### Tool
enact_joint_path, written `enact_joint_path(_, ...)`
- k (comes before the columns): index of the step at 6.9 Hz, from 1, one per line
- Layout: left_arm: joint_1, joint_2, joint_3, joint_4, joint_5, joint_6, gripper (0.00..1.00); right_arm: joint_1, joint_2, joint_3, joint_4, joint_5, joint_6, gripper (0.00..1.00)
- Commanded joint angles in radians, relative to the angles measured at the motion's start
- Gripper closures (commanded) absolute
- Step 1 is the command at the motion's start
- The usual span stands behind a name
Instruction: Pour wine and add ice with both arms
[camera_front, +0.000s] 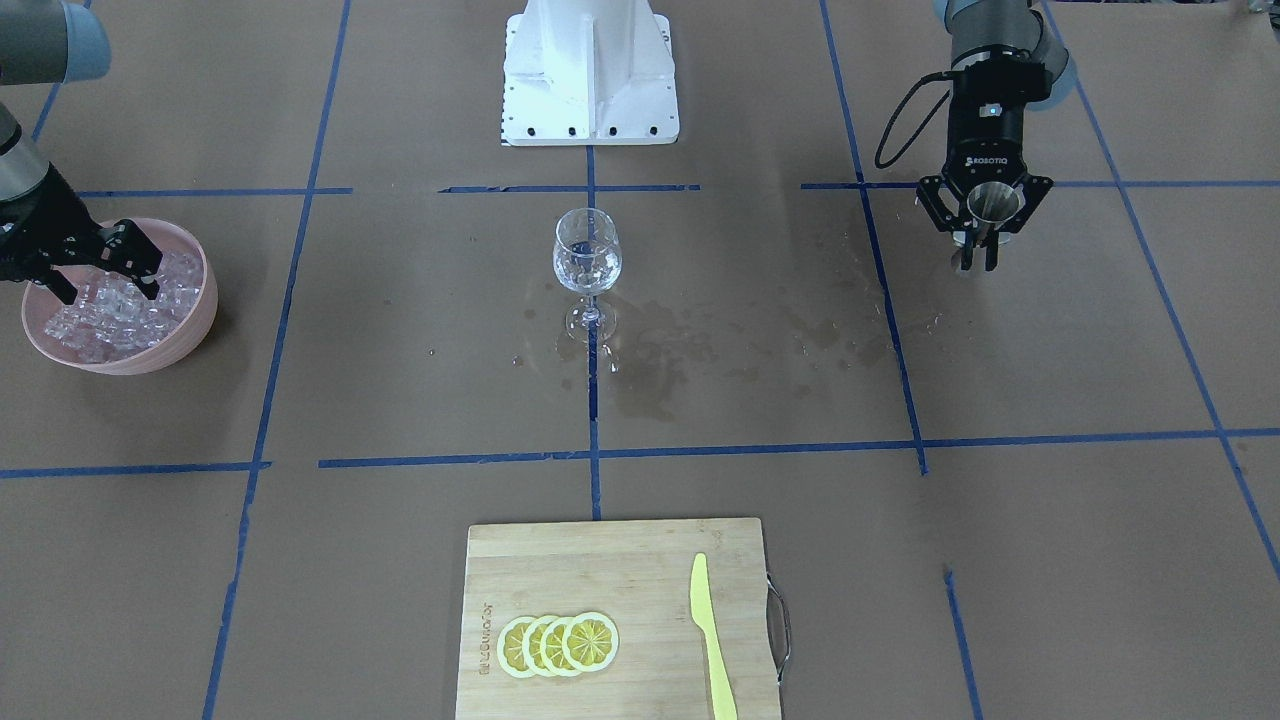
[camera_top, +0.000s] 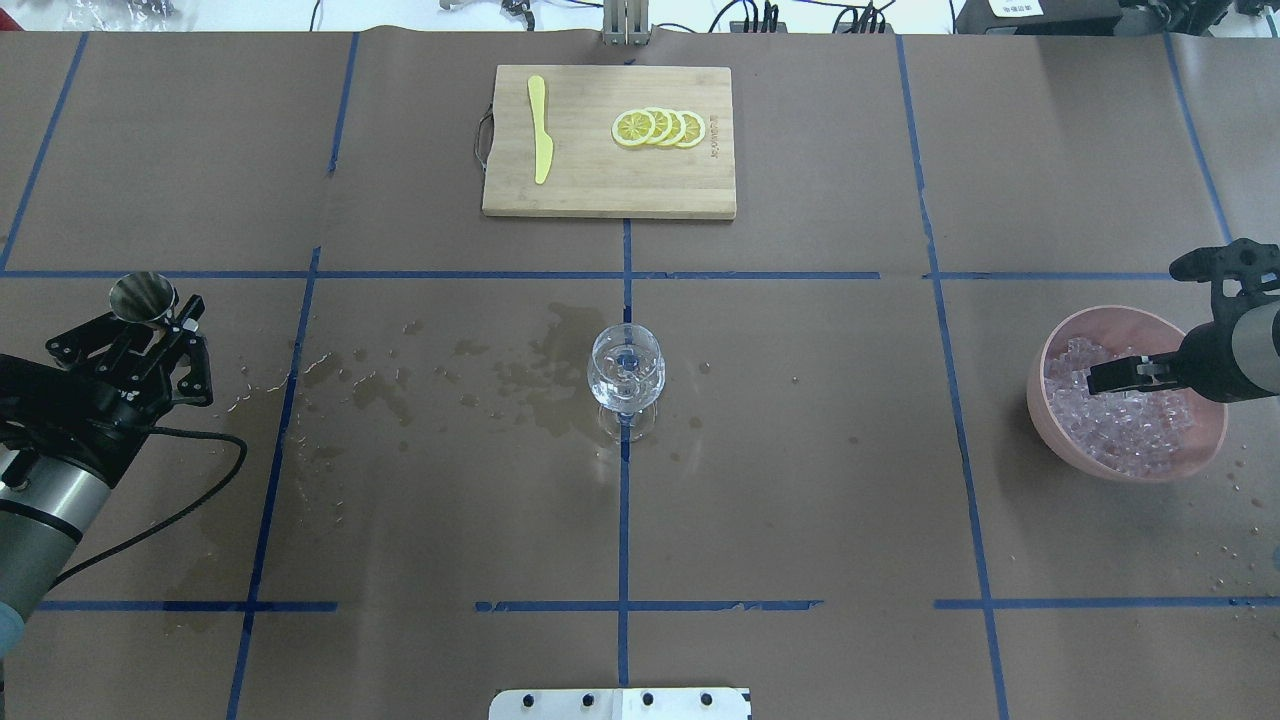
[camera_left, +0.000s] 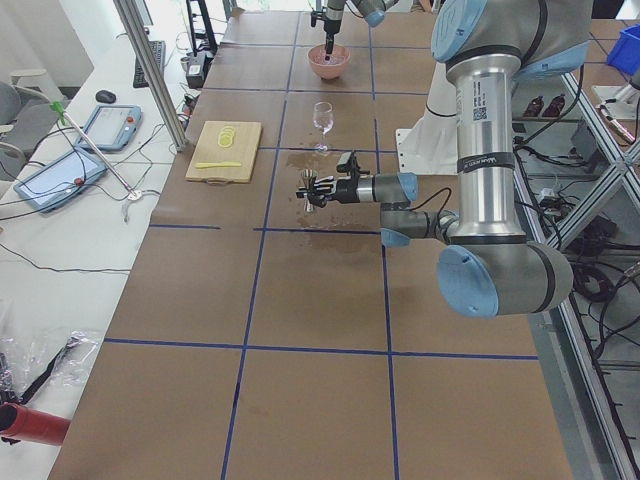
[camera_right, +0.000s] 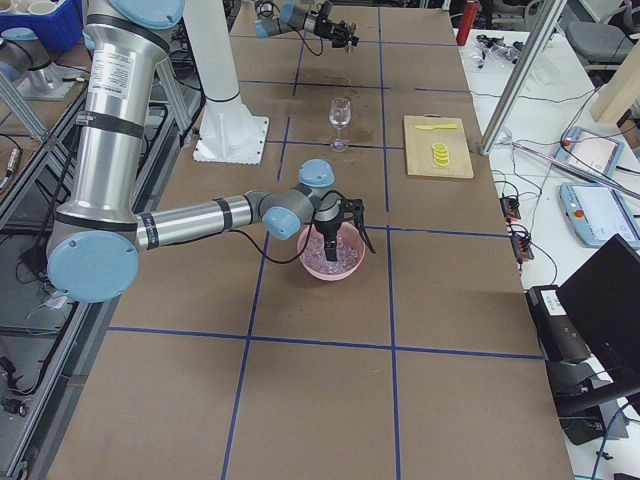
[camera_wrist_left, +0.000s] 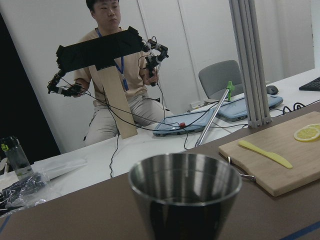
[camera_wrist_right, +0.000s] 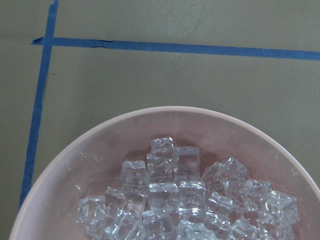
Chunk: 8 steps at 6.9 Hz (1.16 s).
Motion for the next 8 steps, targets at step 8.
enact_joint_path(8,0.004,-0.003,0.049,-0.006,0.008,-0.103,1.00,0.001,0.000,-0.013,-0.009,0.007,-0.010,0.35)
